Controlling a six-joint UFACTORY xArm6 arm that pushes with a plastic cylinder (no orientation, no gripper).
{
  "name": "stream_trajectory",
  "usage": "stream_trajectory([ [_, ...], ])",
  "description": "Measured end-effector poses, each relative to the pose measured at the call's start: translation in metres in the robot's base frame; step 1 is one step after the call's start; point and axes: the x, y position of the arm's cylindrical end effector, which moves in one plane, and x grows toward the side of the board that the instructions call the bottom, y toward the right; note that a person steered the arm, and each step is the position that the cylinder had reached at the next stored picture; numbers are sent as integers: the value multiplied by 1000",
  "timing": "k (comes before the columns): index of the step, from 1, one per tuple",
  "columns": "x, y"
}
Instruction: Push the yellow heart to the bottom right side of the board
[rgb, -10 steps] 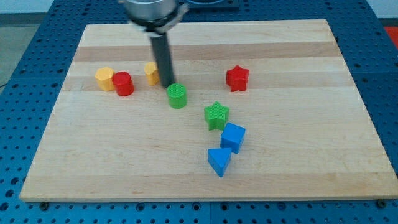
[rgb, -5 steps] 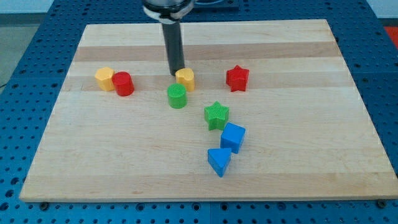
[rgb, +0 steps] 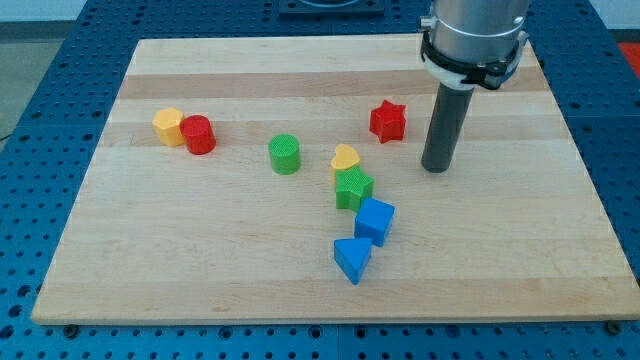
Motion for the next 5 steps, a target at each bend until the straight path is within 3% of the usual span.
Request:
stream_trajectory([
  [2,-25,-52],
  [3,-30,-109],
  [5,-14,-172],
])
